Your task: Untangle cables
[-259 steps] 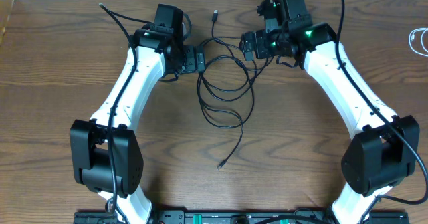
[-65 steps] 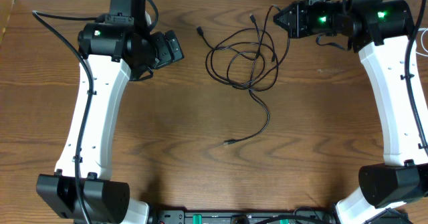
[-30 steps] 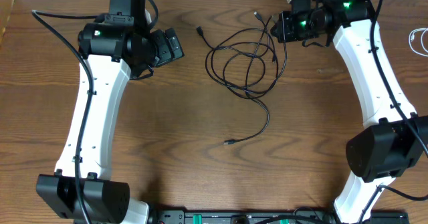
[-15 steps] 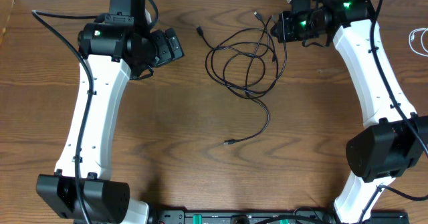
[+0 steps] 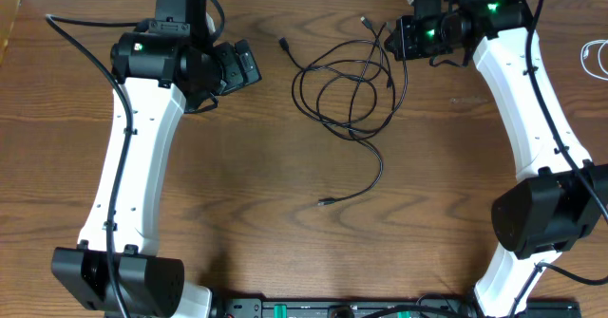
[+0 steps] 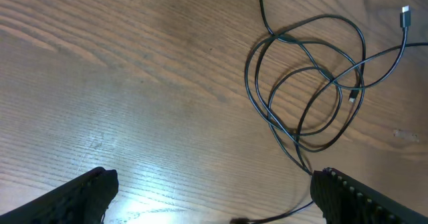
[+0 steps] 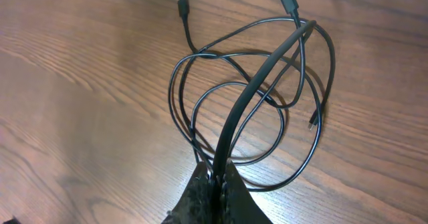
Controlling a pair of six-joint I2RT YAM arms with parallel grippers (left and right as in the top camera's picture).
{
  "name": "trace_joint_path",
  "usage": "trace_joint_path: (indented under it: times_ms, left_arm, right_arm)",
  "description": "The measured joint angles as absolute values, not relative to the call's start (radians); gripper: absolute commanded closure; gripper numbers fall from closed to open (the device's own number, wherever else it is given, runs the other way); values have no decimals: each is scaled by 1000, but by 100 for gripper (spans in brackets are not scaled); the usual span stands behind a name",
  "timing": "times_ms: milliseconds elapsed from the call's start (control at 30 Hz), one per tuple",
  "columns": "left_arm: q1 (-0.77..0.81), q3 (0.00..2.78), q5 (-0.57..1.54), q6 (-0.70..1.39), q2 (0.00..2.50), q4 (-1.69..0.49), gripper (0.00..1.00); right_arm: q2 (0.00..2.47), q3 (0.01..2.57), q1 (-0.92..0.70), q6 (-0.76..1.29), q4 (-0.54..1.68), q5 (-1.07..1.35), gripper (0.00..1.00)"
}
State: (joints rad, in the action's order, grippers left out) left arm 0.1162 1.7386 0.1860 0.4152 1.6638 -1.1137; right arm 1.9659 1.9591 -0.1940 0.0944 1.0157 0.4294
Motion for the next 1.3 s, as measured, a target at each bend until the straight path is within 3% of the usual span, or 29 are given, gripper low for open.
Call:
trace_joint_path:
  times_ms: [1300]
  left_arm:
    - [165,1734,186,384,1667,-1092,2]
  right_arm:
    - [1966,1959,-194,94,1006,429,99]
